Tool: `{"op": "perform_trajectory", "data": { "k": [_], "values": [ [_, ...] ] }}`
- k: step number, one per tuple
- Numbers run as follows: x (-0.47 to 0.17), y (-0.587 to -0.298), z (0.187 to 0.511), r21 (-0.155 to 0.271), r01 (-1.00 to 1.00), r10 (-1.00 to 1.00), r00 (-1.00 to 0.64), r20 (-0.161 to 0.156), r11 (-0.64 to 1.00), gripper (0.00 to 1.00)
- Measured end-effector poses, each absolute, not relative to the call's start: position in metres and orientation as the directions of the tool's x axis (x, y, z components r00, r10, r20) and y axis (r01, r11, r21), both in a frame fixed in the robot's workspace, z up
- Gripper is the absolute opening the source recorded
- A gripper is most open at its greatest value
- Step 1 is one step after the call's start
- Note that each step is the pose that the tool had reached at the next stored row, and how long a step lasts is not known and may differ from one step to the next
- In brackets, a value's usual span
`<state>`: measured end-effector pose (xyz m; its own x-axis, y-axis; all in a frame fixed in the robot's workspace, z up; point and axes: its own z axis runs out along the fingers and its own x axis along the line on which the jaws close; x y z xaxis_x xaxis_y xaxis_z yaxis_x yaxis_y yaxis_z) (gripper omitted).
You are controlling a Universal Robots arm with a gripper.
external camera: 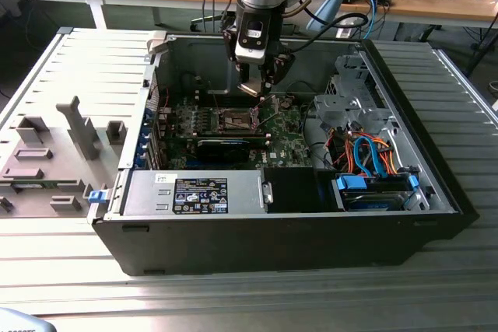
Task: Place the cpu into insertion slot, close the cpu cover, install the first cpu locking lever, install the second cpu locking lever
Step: 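Place the cpu into insertion slot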
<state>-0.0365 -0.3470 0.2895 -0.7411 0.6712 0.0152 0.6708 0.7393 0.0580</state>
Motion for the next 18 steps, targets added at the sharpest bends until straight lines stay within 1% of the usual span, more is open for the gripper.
{"op": "perform_trajectory", "data": {
  "k": [14, 18],
  "values": [
    [-0.0365, -0.3469, 0.2893, 0.058, 0.679, 0.679, -0.734, 0.015, 0.732, 0.55],
    [-0.0365, -0.3469, 0.2892, 0.053, 0.682, 0.682, -0.731, 0.010, 0.730, 0.55]
  ]
}}
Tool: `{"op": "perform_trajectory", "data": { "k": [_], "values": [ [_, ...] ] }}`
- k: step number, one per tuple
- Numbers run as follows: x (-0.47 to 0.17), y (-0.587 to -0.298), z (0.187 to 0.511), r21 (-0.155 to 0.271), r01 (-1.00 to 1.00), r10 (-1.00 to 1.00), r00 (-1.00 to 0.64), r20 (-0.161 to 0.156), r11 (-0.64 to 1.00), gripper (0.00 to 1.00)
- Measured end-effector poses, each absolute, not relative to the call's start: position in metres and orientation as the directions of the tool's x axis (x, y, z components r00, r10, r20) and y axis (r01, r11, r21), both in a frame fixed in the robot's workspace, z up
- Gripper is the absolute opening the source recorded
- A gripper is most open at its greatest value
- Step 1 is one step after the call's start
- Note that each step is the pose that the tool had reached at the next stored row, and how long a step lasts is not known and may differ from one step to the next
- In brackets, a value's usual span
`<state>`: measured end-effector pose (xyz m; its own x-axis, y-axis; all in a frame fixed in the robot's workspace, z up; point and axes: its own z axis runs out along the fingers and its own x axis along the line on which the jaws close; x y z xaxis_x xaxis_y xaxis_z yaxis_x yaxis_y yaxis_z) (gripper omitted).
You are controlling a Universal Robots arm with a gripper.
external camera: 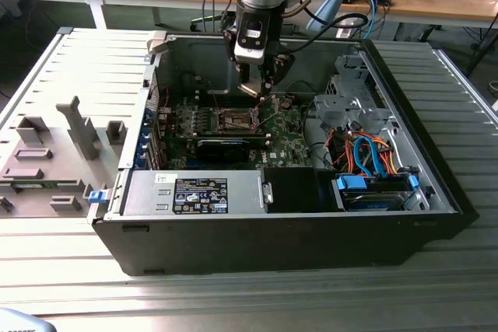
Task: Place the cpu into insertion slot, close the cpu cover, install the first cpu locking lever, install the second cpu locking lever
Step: 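Place the cpu into insertion slot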
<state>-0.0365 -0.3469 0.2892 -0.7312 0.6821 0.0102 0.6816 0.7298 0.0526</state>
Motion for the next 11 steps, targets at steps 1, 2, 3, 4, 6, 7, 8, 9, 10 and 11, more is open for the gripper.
{"op": "perform_trajectory", "data": {
  "k": [1, 2, 3, 4, 6, 7, 8, 9, 10, 11],
  "values": [
    [-0.0365, -0.3469, 0.2891, 0.051, 0.682, 0.682, -0.731, 0.009, 0.730, 0.55],
    [-0.0365, -0.3470, 0.2891, 0.049, 0.682, 0.683, -0.731, 0.007, 0.729, 0.55],
    [-0.0365, -0.3470, 0.2891, 0.048, 0.683, 0.683, -0.730, 0.006, 0.729, 0.55],
    [-0.0365, -0.3470, 0.2891, 0.047, 0.683, 0.684, -0.730, 0.005, 0.729, 0.55],
    [-0.0365, -0.3470, 0.2891, 0.046, 0.684, 0.684, -0.729, 0.004, 0.728, 0.55],
    [-0.0366, -0.3470, 0.2891, 0.046, 0.684, 0.684, -0.729, 0.004, 0.728, 0.55],
    [-0.0366, -0.3470, 0.2891, 0.045, 0.684, 0.685, -0.729, 0.003, 0.728, 0.55],
    [-0.0365, -0.3470, 0.2891, 0.045, 0.684, 0.685, -0.729, 0.003, 0.728, 0.55],
    [-0.0365, -0.3470, 0.2891, 0.045, 0.684, 0.685, -0.728, 0.003, 0.728, 0.55],
    [-0.0365, -0.3470, 0.2891, 0.045, 0.685, 0.685, -0.728, 0.003, 0.727, 0.55]
  ]
}}
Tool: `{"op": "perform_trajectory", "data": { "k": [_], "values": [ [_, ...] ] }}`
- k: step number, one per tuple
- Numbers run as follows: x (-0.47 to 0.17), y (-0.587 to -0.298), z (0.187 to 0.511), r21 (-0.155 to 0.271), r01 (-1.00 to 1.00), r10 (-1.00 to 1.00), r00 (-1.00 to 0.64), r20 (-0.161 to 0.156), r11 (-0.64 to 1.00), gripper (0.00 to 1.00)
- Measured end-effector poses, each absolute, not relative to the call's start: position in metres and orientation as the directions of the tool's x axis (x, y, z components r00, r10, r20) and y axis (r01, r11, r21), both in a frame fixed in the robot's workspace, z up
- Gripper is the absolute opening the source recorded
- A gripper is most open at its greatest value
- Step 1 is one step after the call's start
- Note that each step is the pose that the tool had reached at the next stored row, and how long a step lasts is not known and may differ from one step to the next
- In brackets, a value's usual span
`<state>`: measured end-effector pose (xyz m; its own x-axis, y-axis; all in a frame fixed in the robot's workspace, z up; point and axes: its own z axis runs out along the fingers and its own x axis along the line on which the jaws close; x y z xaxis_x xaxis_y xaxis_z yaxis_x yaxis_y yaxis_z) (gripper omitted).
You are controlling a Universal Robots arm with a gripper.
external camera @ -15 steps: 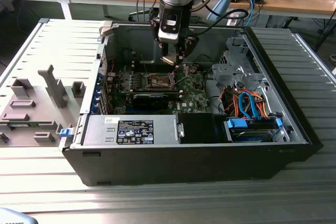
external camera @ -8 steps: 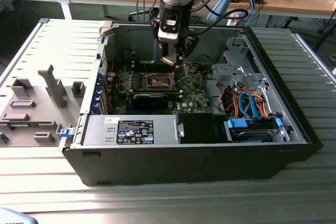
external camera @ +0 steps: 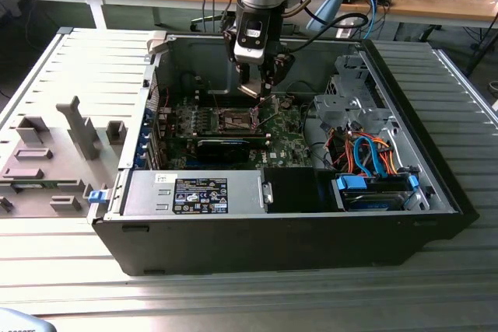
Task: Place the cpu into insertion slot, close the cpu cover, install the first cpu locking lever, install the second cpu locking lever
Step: 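Place the cpu into insertion slot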
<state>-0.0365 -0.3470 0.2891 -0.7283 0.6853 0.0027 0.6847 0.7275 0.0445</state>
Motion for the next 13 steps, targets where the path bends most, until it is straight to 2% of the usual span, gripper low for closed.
{"op": "perform_trajectory", "data": {
  "k": [13],
  "values": [
    [-0.0365, -0.3470, 0.2890, 0.040, 0.689, 0.689, -0.724, -0.001, 0.724, 0.55]
  ]
}}
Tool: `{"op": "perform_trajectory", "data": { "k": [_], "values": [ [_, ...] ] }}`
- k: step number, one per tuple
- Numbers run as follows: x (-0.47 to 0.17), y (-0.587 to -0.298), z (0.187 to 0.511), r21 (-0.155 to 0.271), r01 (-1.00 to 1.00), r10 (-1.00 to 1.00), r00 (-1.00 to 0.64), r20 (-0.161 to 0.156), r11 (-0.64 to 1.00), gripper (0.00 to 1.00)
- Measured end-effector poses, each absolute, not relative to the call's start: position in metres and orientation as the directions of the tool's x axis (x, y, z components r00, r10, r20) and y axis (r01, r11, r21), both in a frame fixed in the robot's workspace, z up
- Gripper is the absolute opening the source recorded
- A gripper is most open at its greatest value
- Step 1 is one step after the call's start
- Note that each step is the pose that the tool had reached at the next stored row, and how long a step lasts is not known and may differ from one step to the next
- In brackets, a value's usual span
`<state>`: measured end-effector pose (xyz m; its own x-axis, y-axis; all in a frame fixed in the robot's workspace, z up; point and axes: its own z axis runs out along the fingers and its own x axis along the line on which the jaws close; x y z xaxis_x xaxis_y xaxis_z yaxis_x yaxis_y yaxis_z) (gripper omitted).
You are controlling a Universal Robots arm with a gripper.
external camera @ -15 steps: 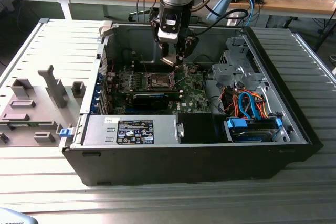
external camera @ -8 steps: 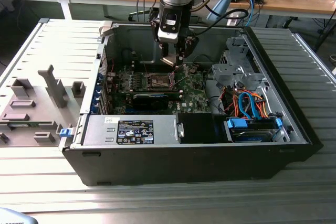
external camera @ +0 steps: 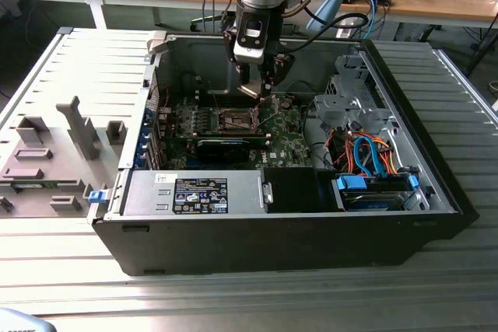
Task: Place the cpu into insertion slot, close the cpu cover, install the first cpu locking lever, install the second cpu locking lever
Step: 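Place the cpu into insertion slot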
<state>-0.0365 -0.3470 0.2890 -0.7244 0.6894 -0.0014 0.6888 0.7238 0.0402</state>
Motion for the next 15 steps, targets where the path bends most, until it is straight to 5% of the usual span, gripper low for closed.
{"op": "perform_trajectory", "data": {
  "k": [15],
  "values": [
    [-0.0366, -0.3470, 0.2889, 0.037, 0.693, 0.694, -0.720, -0.005, 0.720, 0.55]
  ]
}}
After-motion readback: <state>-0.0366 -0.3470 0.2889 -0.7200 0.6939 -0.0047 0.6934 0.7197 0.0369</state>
